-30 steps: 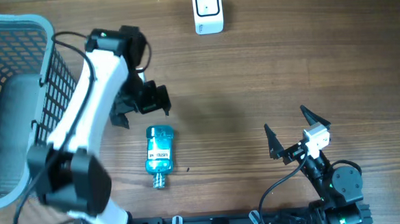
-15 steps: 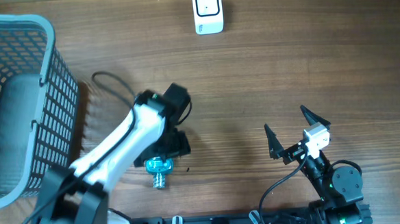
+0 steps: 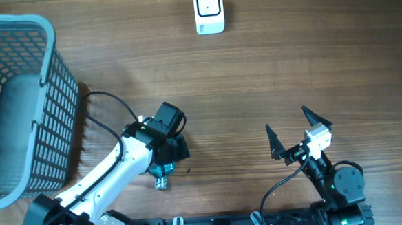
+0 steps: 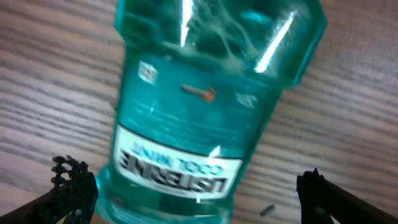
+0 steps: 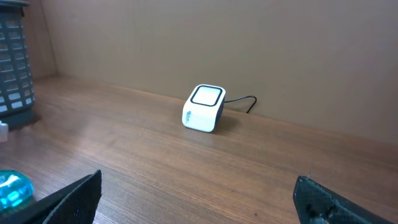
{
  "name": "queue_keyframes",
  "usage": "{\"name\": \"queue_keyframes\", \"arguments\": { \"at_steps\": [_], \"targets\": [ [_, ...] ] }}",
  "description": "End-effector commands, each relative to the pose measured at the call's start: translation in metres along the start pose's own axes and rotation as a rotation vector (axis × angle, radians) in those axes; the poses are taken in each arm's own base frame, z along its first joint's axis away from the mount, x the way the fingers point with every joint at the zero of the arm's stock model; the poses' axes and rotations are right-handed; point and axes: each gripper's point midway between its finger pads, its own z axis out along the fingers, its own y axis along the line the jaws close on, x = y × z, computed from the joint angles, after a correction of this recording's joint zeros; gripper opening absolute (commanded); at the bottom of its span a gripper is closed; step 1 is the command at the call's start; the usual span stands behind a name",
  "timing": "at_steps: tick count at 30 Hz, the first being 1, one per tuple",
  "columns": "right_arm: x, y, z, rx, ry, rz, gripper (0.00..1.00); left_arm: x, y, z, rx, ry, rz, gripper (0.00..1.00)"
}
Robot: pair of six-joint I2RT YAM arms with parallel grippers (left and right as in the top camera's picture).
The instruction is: Scan the item barcode
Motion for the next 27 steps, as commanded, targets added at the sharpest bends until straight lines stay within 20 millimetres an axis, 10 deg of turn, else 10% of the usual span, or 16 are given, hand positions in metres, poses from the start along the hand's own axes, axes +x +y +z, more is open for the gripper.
{"name": "queue_keyframes", "arguments": {
  "at_steps": [1,14,20,27],
  "targets": [
    [-0.002,-0.002,-0.001,0.013,-0.009,-0.001,1.00,-0.011,0.008,0.001,-0.042,-0.059,0.033,1.00],
    [-0.002,-0.002,-0.001,0.013,-0.009,0.000,1.00,-0.006,0.005,0.015,0.002,-0.058,0.048,0.93],
    [-0.002,-0.002,-0.001,0.013,-0.009,0.000,1.00,-0.013,-0.002,0.015,0.030,-0.085,0.048,0.54],
    [-0.002,-0.002,-0.001,0.013,-0.009,-0.001,1.00,-0.029,-0.018,0.012,0.095,-0.152,0.040,0.40]
  ]
}}
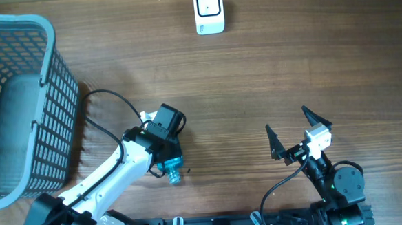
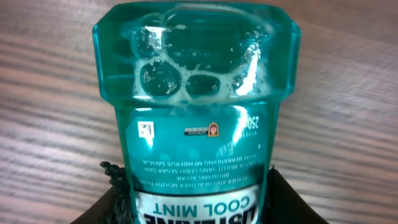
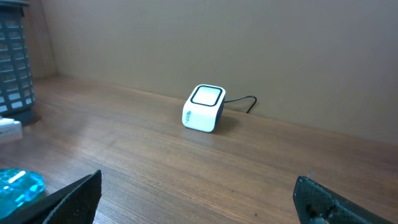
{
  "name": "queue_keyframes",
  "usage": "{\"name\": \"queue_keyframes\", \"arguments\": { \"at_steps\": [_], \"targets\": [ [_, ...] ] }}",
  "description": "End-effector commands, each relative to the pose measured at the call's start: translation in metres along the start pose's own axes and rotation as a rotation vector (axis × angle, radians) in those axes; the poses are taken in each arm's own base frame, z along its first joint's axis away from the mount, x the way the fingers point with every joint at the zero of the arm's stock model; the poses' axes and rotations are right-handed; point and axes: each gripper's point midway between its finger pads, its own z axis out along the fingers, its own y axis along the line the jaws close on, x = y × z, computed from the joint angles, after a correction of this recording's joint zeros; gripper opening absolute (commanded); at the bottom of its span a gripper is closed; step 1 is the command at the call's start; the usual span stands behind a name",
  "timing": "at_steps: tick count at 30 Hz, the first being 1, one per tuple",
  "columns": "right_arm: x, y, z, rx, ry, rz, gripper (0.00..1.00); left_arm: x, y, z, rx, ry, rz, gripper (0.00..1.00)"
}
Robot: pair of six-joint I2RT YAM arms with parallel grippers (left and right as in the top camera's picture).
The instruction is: Scan the item barcode
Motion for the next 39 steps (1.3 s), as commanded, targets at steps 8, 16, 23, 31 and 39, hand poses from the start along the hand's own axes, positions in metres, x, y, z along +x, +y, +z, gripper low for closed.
{"name": "queue_keyframes", "arguments": {
  "at_steps": [8,16,23,31,39],
  "targets": [
    [-0.002,-0.002,-0.001,0.013,-0.009,0.000,1.00,-0.053,-0.038,-0.007,0.240,-0.147,-0.054,0.38],
    [-0.002,-0.002,-0.001,0.013,-0.009,0.000,1.00,-0.068,-0.039,-0.013,0.286,-0.167,-0.076,0.41],
    [-0.002,-0.002,-0.001,0.013,-0.009,0.000,1.00,-0.082,-0.047,-0.066,0.309,-0.187,-0.069,0.45],
    [-0.002,-0.002,-0.001,0.013,-0.009,-0.001,1.00,-0.087,-0.018,-0.187,0.324,-0.435,0.004,1.00],
    [-0.002,-0.002,-0.001,0.013,-0.009,-0.001,1.00,-0.054,0.042,-0.276,0.381,-0.750,-0.072,1.00]
  ]
}}
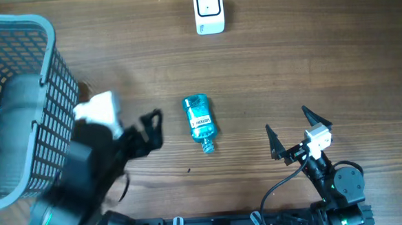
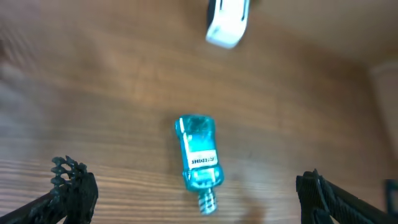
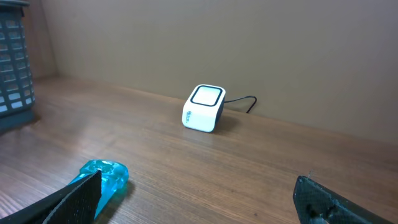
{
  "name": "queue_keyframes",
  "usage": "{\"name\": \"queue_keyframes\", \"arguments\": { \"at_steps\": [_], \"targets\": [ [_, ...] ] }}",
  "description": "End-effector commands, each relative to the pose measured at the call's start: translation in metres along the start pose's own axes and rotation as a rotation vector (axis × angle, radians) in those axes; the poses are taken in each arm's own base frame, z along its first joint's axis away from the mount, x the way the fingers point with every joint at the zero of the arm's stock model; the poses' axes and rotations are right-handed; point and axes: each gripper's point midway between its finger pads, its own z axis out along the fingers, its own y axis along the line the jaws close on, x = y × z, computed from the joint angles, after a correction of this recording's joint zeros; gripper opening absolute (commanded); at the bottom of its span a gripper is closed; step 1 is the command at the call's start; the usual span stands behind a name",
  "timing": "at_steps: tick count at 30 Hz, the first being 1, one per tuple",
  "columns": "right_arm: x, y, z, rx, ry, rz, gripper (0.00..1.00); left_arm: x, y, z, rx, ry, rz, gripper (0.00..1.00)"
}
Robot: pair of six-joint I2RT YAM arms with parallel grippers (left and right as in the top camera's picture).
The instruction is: Scan the item barcode
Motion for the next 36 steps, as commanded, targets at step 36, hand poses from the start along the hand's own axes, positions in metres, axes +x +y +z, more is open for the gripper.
{"name": "queue_keyframes", "arguments": {
  "at_steps": [36],
  "targets": [
    [-0.056,0.063,0.001,-0.396,0.170,0.718,1.00,0.038,0.066,-0.071,-0.158,-0.049,0.024,1.00]
  ]
}}
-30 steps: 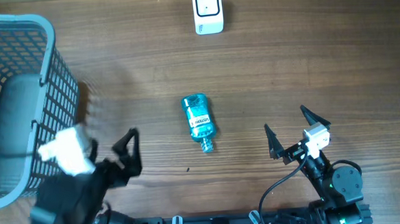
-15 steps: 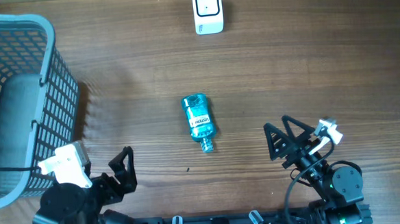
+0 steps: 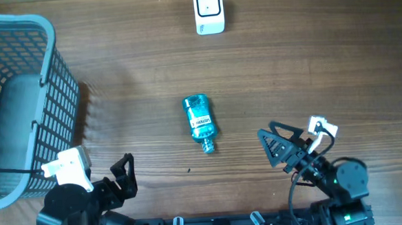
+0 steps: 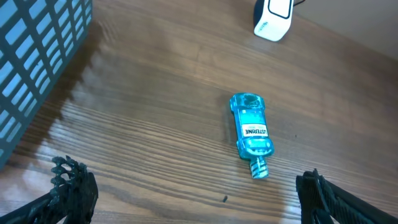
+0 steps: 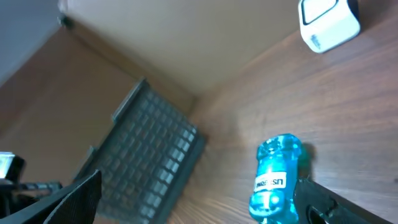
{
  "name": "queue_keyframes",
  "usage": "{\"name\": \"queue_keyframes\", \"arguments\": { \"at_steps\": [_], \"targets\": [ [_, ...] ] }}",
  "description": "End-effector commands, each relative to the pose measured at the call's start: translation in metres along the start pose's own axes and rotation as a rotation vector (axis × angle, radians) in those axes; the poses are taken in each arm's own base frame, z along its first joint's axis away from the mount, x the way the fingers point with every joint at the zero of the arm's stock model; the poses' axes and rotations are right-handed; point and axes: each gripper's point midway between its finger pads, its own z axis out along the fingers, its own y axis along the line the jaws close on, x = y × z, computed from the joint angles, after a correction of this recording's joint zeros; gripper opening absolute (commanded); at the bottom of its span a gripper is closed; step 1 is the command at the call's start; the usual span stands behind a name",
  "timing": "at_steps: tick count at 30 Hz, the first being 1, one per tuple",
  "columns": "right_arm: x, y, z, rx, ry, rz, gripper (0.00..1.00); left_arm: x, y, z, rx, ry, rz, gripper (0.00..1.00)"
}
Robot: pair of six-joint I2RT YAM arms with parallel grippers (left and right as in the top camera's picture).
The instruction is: Scan the item barcode
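A teal Listerine mouthwash bottle (image 3: pixel 200 123) lies flat mid-table, cap toward the front edge, label up; it also shows as the bottle (image 4: pixel 251 130) and bottle (image 5: pixel 275 177) in the wrist views. The white barcode scanner (image 3: pixel 209 10) stands at the far edge, screen up. My left gripper (image 3: pixel 119 186) is open at the front left, well short of the bottle, nothing between its fingers (image 4: pixel 74 193). My right gripper (image 3: pixel 277 148) is open at the front right, turned left toward the bottle, which lies near its right finger (image 5: pixel 323 199) in view.
A large grey mesh basket (image 3: pixel 14 101) fills the left side of the table, and its wall (image 4: pixel 37 56) shows in the left wrist view. The scanner's cable runs off behind it. A small dark speck lies on the wood in front of the bottle.
The left arm, then raised left of the bottle, now sits low at the front left corner. The right gripper has swung from facing the scanner to facing the bottle and basket. The bottle has not moved.
My left gripper stood open around the bottle near the front edge, then was shut on it. Later the bottle lay free mid-table with the left gripper open beside it. Now the left arm is back at the front and the right has turned toward the bottle.
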Motion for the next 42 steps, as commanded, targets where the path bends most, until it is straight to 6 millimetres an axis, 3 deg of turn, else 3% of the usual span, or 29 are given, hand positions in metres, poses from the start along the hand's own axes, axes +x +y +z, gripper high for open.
{"name": "queue_keyframes", "arguments": {
  "at_steps": [1,7,11,16,19,24,28,31,35,38,42],
  "targets": [
    [-0.015,0.027,0.010,-0.017,0.094,-0.236,1.00,-0.003,0.003,-0.001,-0.016,-0.018,0.001,1.00],
    [-0.018,0.022,0.038,0.047,0.329,-0.338,1.00,-0.003,0.003,-0.001,-0.016,-0.018,0.001,1.00],
    [-0.006,0.013,0.053,0.107,0.491,-0.374,1.00,-0.003,0.003,-0.001,-0.016,-0.018,0.001,1.00],
    [0.021,-0.011,0.061,0.287,0.648,-0.407,1.00,-0.003,0.003,-0.001,-0.016,-0.018,0.001,1.00],
    [0.048,-0.020,0.058,0.352,0.745,-0.448,1.00,-0.003,0.003,-0.001,-0.016,-0.018,0.001,1.00],
    [0.087,-0.001,0.062,0.244,0.861,-0.463,1.00,-0.003,0.003,-0.001,-0.016,-0.018,0.001,1.00],
    [0.089,-0.003,0.071,0.249,0.850,-0.442,0.82,-0.003,0.003,-0.001,-0.016,-0.018,0.001,1.00],
    [0.096,-0.022,0.072,0.315,0.882,-0.450,0.79,-0.003,0.003,-0.001,-0.016,-0.018,0.001,1.00],
    [0.122,-0.045,0.078,0.395,0.958,-0.497,0.73,-0.004,0.003,-0.001,-0.016,-0.018,0.001,1.00],
    [0.140,-0.052,0.082,0.435,0.998,-0.521,0.73,-0.003,0.003,-0.001,-0.016,-0.018,0.001,1.00],
    [0.143,-0.057,0.091,0.504,1.011,-0.575,0.71,-0.003,0.003,-0.001,-0.016,-0.018,0.001,1.00]
  ]
}}
